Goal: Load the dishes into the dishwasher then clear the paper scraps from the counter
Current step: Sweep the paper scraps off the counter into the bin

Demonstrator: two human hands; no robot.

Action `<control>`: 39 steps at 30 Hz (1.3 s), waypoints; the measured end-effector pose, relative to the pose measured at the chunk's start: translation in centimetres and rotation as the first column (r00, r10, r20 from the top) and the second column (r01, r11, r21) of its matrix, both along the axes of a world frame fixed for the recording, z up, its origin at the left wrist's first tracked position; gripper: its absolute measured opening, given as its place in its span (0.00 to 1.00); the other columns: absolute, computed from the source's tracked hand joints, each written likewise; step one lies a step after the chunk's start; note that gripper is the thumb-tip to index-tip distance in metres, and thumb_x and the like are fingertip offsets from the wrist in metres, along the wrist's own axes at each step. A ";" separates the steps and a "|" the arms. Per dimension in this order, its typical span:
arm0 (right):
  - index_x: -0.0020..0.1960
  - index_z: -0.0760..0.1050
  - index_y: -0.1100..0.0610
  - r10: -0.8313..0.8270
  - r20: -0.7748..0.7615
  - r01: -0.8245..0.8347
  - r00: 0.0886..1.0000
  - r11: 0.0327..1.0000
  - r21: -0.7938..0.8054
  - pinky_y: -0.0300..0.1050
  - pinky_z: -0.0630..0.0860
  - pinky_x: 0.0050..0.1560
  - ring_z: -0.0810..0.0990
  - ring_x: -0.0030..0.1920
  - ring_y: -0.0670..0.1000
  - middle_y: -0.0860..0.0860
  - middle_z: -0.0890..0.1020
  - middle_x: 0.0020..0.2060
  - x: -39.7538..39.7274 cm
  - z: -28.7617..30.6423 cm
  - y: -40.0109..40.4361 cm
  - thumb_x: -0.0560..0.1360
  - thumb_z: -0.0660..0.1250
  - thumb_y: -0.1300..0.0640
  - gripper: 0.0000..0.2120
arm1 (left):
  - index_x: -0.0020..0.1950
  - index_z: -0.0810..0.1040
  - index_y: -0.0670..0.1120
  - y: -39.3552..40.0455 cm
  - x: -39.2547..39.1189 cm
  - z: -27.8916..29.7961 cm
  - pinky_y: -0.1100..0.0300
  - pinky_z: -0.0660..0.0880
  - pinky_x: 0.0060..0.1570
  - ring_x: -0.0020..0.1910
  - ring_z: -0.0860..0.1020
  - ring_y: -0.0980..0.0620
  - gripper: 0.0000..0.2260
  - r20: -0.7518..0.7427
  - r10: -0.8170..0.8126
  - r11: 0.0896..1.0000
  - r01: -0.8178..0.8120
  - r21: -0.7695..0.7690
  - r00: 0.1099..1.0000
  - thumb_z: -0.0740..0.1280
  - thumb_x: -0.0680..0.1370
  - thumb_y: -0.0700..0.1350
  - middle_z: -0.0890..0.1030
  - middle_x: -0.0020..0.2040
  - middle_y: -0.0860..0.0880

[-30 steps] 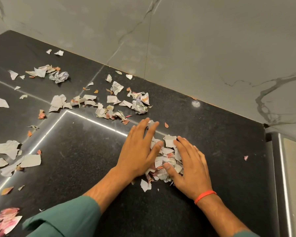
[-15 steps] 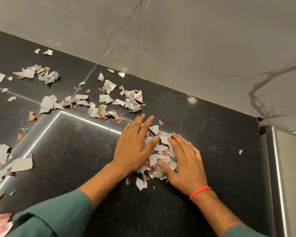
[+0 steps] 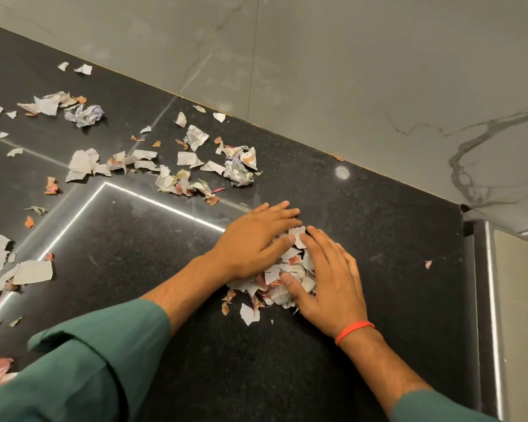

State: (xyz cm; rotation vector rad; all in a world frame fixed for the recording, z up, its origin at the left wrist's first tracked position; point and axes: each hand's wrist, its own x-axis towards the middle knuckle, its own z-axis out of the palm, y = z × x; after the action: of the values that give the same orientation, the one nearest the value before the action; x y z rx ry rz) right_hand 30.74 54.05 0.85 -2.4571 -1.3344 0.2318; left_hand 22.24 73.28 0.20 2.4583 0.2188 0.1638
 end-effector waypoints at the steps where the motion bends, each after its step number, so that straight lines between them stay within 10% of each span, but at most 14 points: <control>1: 0.79 0.61 0.49 -0.001 -0.002 0.001 1.000 1.000 0.005 0.50 0.53 0.79 0.56 0.79 0.44 0.44 0.60 0.80 0.0 0.0 0.0 0.77 0.52 0.27 0.38 | 0.76 0.73 0.51 -0.4 -0.5 0.0 0.53 0.54 0.80 0.80 0.57 0.59 0.26 0.006 -0.001 1.000 0.001 -0.020 1.000 0.50 0.83 0.59 0.69 0.78 0.53; 11: 0.79 0.60 0.49 0.003 -0.009 -0.002 1.000 0.999 0.047 0.54 0.55 0.78 0.58 0.79 0.45 0.44 0.61 0.79 0.1 -0.1 -0.1 0.76 0.55 0.28 0.38 | 0.74 0.74 0.51 -5.0 -5.9 1.2 0.51 0.75 0.65 0.67 0.76 0.56 0.18 0.153 0.471 0.822 -0.369 -0.434 0.869 0.58 0.84 0.50 0.78 0.67 0.56; 23: 0.79 0.61 0.52 -0.011 -0.019 0.013 1.000 0.991 0.132 0.55 0.59 0.77 0.62 0.78 0.48 0.48 0.67 0.77 0.0 -0.5 -0.1 0.80 0.50 0.32 0.35 | 0.81 0.61 0.56 -10.1 -4.3 0.5 0.52 0.62 0.76 0.81 0.57 0.58 0.25 0.046 0.800 0.583 -0.755 -0.301 0.599 0.50 0.85 0.61 0.59 0.82 0.56; 35: 0.77 0.66 0.51 -0.142 -0.292 0.225 0.946 0.935 0.273 0.42 0.54 0.78 0.63 0.77 0.44 0.47 0.70 0.75 -2.7 -0.6 0.6 0.80 0.46 0.36 0.33 | 0.78 0.68 0.54 -9.7 -4.5 -0.2 0.74 0.57 0.69 0.78 0.58 0.67 0.22 0.190 0.568 0.784 -0.456 -0.421 0.801 0.54 0.85 0.55 0.63 0.81 0.56; 39: 0.76 0.67 0.55 -0.174 -0.271 0.261 0.947 0.907 0.330 0.41 0.61 0.76 0.64 0.76 0.45 0.49 0.70 0.75 -2.7 -0.6 0.2 0.81 0.50 0.37 0.32 | 0.80 0.64 0.53 -6.8 -3.9 -0.4 0.62 0.56 0.75 0.81 0.56 0.58 0.24 0.138 0.541 0.826 -0.493 -0.273 0.829 0.53 0.85 0.57 0.58 0.83 0.53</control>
State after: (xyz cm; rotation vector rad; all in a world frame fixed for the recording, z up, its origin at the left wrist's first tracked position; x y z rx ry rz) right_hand 28.09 54.24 0.29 -2.1634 -0.8983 0.1939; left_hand 18.35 66.47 -0.22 2.0777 0.7746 0.5998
